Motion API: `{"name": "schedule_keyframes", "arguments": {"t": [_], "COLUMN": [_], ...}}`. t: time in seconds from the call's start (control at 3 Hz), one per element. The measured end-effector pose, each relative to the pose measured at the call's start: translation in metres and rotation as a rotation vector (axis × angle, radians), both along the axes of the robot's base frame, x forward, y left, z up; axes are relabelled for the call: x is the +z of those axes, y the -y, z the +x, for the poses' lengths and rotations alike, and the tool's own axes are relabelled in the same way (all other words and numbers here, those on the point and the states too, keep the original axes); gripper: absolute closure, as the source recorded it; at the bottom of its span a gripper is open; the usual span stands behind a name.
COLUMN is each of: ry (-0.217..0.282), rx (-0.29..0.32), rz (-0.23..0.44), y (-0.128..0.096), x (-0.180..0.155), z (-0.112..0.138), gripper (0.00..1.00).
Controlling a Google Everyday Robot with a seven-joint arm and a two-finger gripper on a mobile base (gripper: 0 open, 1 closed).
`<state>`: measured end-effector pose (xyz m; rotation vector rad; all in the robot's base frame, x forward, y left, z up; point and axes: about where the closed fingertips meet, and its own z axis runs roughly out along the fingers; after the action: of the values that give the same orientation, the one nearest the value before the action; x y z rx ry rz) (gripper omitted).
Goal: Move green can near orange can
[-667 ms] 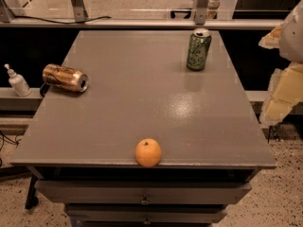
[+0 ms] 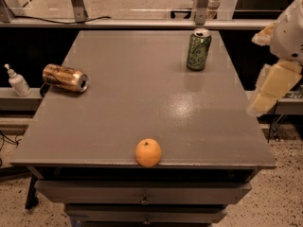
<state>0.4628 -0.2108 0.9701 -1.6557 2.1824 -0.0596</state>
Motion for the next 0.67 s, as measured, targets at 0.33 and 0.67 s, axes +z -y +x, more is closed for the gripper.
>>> {"name": "schedule_keyframes", "arguments": {"t": [0.33,0.67], "ry": [0.086,0.185], "rx": [-0.037,-0.103], "rz": [0.146,0.273], "y": [-0.01,-0.012], "x": [-0.013,-0.02], "z": [0.06,0.125], "gripper": [0.0,0.0]}}
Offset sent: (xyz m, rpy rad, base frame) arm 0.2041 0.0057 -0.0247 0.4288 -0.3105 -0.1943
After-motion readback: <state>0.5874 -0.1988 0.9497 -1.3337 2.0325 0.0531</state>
